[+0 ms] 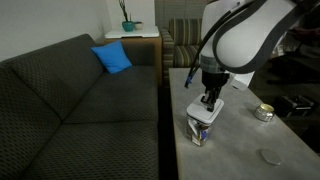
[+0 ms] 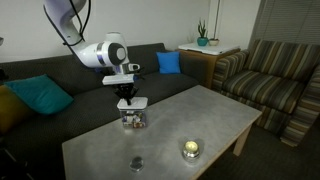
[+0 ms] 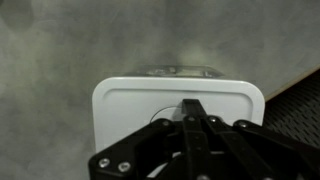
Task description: Press the button on the white lid then take the white lid and put it on the table
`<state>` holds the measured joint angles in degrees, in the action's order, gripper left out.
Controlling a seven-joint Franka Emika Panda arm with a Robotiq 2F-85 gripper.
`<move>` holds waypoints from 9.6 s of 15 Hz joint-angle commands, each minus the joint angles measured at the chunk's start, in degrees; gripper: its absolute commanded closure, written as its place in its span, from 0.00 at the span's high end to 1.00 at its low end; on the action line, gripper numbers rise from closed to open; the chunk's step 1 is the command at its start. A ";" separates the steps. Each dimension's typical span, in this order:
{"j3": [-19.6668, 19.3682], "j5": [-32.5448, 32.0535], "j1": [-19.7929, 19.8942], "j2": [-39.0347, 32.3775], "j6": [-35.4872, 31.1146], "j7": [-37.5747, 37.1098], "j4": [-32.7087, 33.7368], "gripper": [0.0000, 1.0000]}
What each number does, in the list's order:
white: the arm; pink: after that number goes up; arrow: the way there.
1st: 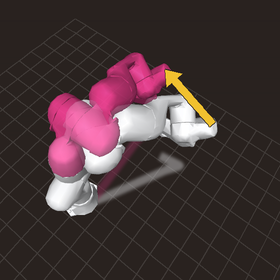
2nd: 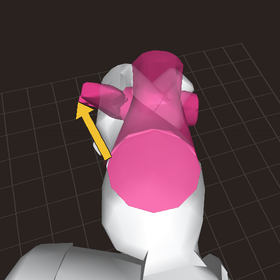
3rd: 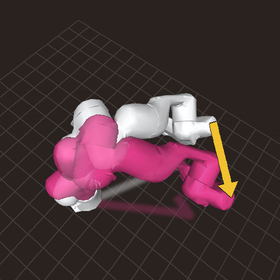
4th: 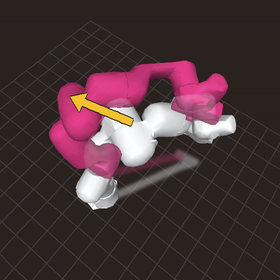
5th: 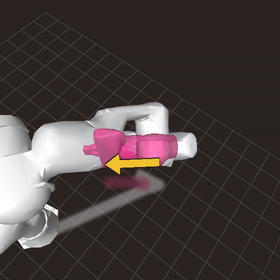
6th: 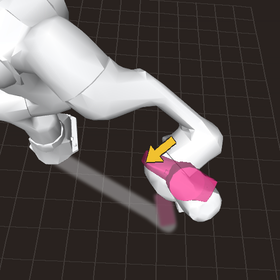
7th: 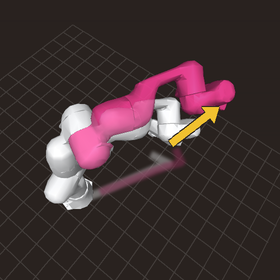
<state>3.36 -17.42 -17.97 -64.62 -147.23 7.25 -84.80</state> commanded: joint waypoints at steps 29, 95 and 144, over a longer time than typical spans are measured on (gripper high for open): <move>-5.71 -0.86 -0.90 1.70 -21.82 -2.19 -4.94 0.00; 3.31 -1.86 0.71 -1.09 12.30 11.21 8.81 0.65; 4.30 2.89 2.83 -6.76 -1.12 9.53 9.00 0.48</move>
<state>7.08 -15.07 -15.80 -70.03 -147.27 16.44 -75.73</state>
